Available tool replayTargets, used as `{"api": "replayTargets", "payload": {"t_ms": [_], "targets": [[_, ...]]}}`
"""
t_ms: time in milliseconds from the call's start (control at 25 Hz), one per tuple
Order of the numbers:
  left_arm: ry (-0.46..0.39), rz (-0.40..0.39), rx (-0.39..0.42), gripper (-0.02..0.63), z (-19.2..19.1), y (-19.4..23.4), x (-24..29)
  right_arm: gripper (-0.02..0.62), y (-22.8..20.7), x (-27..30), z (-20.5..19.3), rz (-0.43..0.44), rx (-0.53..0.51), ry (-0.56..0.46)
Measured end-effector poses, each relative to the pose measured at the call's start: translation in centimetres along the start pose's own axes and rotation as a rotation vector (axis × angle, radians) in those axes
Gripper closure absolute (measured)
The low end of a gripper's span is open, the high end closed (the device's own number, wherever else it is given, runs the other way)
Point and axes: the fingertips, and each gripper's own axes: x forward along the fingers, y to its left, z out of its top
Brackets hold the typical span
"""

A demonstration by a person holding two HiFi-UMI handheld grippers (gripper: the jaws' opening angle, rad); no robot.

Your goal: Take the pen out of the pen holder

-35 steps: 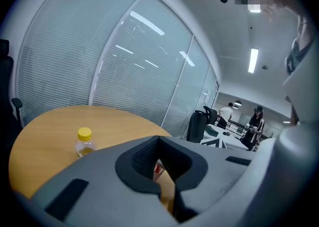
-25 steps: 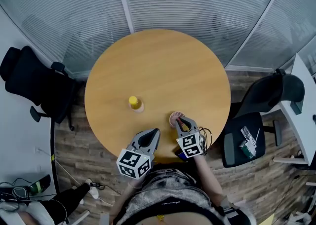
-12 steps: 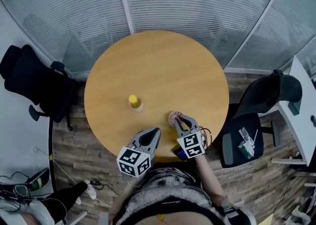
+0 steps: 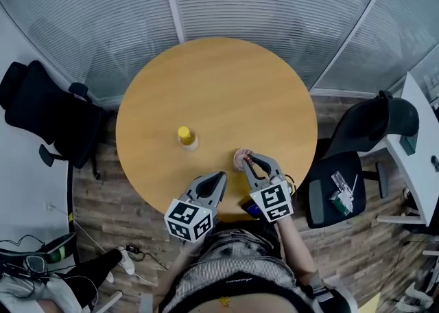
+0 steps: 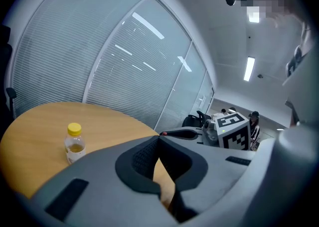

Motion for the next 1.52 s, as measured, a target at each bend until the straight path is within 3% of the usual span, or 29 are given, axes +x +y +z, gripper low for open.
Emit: {"api": "replayTargets", "payload": {"t_ms": [640, 1040, 1520], "targets": [[-0.038, 0.053, -0.037, 0.603, 0.1, 1.0, -0.8, 0.535, 2.6, -2.7, 5.0, 0.068, -0.046, -0.084], [-0.035, 0.047, 0.004, 0.603, 0.4, 0.2, -0.4, 0.535, 2.8, -4.0, 7.4, 0.09, -0.032, -0.142], [-0.04, 0.021, 0.052, 0.603, 1.1, -0.9, 0.2, 0.535, 2.8, -4.1, 7.1, 0.115, -0.049, -0.137]]}}
